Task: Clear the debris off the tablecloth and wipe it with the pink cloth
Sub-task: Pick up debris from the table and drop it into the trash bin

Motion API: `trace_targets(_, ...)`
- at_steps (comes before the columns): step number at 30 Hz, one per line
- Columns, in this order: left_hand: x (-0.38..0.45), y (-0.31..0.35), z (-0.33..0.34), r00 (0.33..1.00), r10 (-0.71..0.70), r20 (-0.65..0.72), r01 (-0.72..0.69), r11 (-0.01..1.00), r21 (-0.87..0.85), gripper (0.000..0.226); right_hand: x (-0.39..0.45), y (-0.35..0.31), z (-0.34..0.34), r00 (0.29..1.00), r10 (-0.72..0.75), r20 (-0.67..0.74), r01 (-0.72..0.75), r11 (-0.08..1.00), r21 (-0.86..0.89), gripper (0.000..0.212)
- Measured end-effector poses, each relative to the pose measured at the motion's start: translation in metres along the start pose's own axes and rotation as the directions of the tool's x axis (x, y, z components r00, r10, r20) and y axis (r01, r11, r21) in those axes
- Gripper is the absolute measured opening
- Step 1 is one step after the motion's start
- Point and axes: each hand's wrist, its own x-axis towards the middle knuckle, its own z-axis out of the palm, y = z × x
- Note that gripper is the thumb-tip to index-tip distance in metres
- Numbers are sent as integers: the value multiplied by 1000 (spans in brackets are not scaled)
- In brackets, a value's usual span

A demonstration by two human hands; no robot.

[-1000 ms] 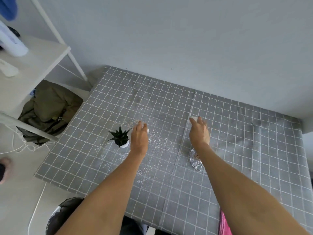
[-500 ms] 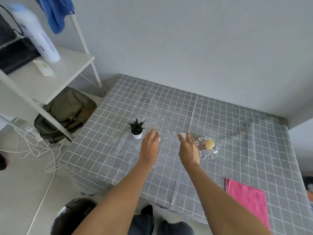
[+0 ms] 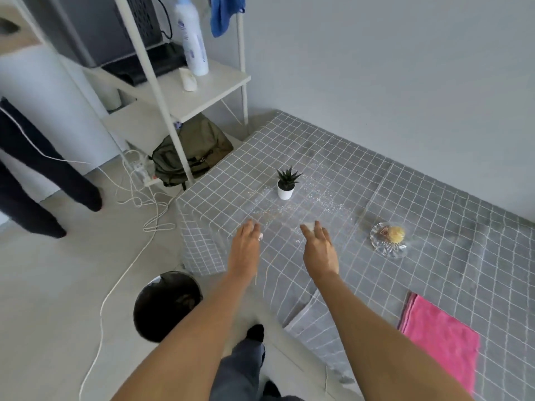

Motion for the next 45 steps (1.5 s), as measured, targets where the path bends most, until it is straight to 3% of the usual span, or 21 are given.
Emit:
trace_targets(12, -90, -137, -49, 941, -338, -33, 339, 940, 44, 61, -24, -137, 54, 941, -301, 154, 307, 952, -12, 62)
trace_targets(19, -115, -227, -63, 894, -444, -55, 447, 894, 43, 52, -26, -227, 102, 900, -355, 251, 371, 929, -16, 64)
trace_targets(26, -136, -316, -59, 858, -513, 24, 511, 858, 54, 51, -32, -302, 160, 859, -397, 323, 417, 909, 6, 59)
trace_targets(32, -158, -359, -31, 818, -557, 147, 558, 829, 37, 52, -40, -320, 216, 814, -387, 433, 420, 907, 22, 56)
trace_targets(45, -144, -434, 103, 677, -703, 219, 733, 670, -118, 47, 7, -301, 386, 729, -388, 564, 460, 888, 15, 53)
